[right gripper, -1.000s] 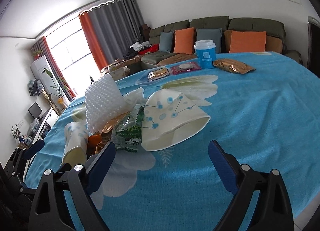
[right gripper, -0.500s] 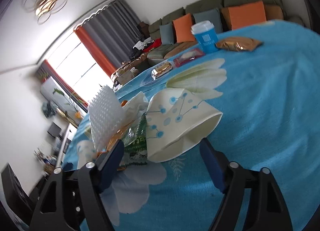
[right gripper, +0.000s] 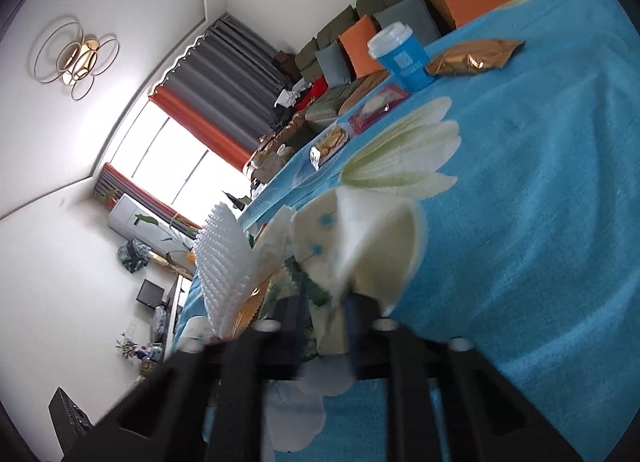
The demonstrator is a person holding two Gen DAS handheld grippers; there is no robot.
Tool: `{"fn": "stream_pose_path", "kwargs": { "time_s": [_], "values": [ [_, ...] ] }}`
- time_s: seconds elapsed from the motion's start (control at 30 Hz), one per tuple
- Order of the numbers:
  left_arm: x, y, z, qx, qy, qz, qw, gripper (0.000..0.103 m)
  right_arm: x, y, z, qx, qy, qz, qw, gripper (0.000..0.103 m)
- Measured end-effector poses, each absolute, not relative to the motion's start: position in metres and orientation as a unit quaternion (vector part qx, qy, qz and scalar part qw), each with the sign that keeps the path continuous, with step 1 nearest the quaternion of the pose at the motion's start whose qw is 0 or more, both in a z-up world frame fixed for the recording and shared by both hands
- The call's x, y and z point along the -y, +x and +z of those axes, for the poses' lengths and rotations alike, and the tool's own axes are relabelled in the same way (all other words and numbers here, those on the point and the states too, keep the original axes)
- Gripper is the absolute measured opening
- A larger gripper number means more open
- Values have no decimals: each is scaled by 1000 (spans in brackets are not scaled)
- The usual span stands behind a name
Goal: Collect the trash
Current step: 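Grasp a white paper cup with the left tool while the right tool grasps another cup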
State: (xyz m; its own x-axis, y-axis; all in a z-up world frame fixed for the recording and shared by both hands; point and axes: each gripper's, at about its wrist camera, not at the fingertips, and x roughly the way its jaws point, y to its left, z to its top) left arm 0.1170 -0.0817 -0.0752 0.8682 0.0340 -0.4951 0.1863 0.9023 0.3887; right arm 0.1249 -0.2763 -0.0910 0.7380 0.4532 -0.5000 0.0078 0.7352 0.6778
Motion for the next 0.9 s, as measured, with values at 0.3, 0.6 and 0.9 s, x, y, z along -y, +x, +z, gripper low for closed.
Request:
{"fn": "stream_pose_path", "kwargs": {
  "time_s": [0.3,0.6,0.9],
  "values": [
    [70,115,-67,-247,172,-52,952,3,275,110,-70,-300,283,99,906,2],
    [39,112,-44,-237,75,-57,967,3,261,84,-30,-227,163,56,958,2],
    [8,93,-19,-210,29,-33,977,3,208,75,-5,-198,77,119,970,2]
  ]
}}
